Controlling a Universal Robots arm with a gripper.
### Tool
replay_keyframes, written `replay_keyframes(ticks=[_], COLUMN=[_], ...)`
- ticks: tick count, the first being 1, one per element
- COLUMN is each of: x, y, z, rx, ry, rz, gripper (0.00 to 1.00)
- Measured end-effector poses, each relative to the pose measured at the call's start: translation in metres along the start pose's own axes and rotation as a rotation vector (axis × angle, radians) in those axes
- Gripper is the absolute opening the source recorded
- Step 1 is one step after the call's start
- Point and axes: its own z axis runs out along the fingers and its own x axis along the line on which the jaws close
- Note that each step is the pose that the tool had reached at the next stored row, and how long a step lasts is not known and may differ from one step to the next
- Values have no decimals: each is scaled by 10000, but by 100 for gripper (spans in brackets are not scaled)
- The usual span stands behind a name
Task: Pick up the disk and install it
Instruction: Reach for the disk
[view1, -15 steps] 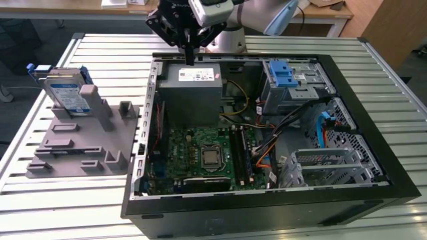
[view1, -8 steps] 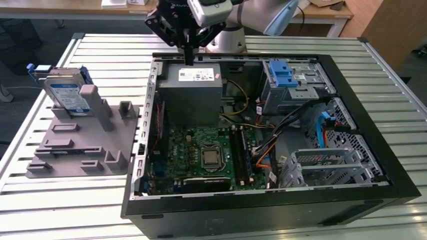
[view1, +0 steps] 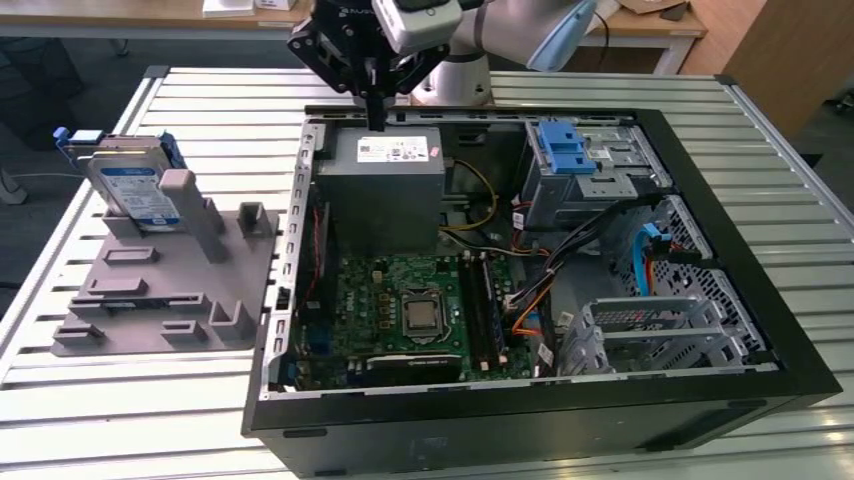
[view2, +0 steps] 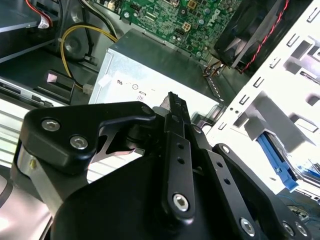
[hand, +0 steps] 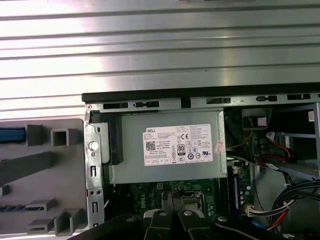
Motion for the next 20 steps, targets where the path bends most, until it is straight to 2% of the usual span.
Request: replay_keyframes(ticks=[6, 8, 20], x=[14, 91, 113], y=[-1, -7, -9], z=[1, 10, 10], rx=[1, 0, 0], ry=[1, 0, 0], rz=[-1, -1, -1], gripper=[11, 11, 11])
